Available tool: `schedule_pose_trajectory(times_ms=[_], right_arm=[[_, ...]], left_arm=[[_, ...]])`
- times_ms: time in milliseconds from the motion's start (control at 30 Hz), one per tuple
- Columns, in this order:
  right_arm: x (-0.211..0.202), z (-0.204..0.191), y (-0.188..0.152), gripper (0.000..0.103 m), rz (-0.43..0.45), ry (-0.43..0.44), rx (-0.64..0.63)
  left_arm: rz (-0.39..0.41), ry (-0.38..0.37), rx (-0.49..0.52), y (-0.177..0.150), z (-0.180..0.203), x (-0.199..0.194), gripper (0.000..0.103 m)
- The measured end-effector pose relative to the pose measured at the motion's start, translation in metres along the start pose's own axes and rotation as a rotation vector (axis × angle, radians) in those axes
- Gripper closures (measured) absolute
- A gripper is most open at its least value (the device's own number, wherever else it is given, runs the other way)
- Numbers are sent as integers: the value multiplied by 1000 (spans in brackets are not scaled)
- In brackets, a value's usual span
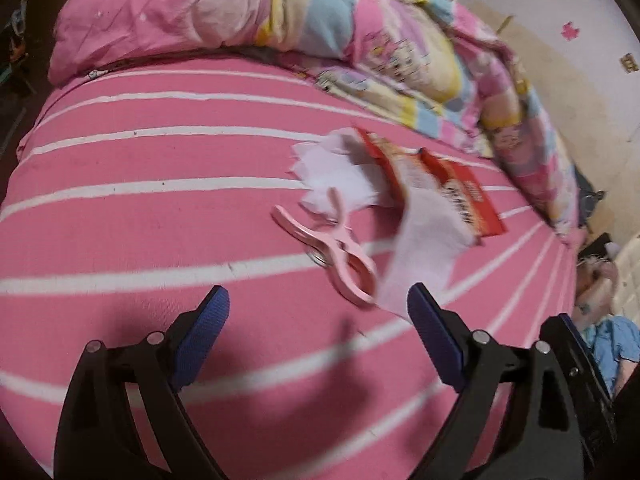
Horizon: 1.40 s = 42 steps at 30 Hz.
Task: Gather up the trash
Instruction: 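Move both tools back over the bed toward the pink clothespin and tissues, then grasp the pink clothespin with the left tool while the right tool grasps a white tissue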
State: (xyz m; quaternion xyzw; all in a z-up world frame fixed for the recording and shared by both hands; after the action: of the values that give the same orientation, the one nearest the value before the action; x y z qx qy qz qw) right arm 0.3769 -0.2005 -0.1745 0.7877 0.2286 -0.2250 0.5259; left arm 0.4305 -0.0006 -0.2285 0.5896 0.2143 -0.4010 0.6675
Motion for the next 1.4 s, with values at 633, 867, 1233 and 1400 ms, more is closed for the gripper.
schedule_pose_trajectory(times_ms=[633, 867, 1233, 1400], right_arm=[[80, 2, -4, 12, -74, -98, -42], [99, 6, -5, 20, -134, -96, -16], [121, -11, -21, 75, -225, -83, -121], [118, -10, -21, 101, -225, -60, -107]], left_arm=[[-112, 174, 267, 15, 13, 48, 31], [-150, 189, 305, 11, 12, 46, 42], [-113, 207, 329, 12, 19, 49, 46], [-88, 172, 324, 15, 20, 47, 66]])
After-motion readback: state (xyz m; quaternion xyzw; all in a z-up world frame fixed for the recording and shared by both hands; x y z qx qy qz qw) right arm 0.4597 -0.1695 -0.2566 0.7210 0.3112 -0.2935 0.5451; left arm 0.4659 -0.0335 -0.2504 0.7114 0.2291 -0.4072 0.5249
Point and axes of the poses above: each gripper's, at about its wrist camera, not at the fingertips, and x roughly the way its jaws point, z to its right, y to its top, the point moved 6 cm from there along x, roughly the way its jaws point, and after that the axes turned 15 degrees about x, right-handed, at the moved point
